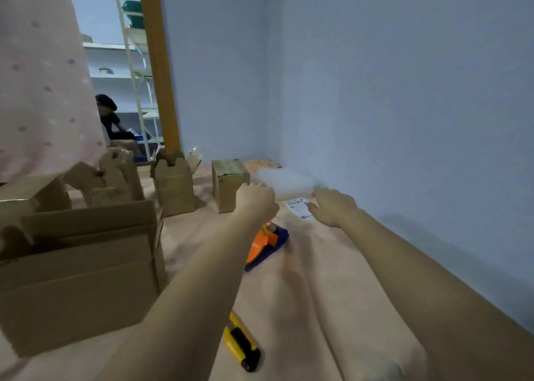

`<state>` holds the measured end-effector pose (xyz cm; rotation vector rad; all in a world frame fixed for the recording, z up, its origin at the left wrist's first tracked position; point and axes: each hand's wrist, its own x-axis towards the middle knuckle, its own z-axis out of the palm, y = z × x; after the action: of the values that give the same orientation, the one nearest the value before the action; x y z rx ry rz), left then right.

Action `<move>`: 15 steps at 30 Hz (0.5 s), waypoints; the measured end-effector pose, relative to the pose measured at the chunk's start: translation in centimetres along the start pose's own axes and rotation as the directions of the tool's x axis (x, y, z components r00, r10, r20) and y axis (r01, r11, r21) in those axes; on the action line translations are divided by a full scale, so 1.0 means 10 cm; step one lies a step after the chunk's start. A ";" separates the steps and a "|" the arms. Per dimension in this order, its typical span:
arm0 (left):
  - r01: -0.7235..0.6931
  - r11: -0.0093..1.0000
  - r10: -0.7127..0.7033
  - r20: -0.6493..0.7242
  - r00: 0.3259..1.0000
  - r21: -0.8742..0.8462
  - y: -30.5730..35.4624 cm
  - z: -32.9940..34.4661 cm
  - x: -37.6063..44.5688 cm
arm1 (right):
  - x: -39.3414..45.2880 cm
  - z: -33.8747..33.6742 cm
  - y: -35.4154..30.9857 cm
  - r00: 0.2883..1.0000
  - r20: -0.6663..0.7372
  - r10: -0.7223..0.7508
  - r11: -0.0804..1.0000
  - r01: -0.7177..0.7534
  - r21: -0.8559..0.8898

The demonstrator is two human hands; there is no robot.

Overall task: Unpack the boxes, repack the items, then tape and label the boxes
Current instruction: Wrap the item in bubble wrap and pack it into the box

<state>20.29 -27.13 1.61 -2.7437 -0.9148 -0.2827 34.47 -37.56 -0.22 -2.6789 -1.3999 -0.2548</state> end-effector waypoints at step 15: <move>0.055 0.996 -0.043 0.174 0.984 -0.066 0.01 0.86 1.81 | 2.05 0.84 0.04 0.996 -0.070 -0.060 0.997 0.057 -0.050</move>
<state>35.57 -14.60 -2.02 -2.8490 -1.0361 -0.0874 47.12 -19.90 -4.41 -2.6407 -1.4708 -0.3907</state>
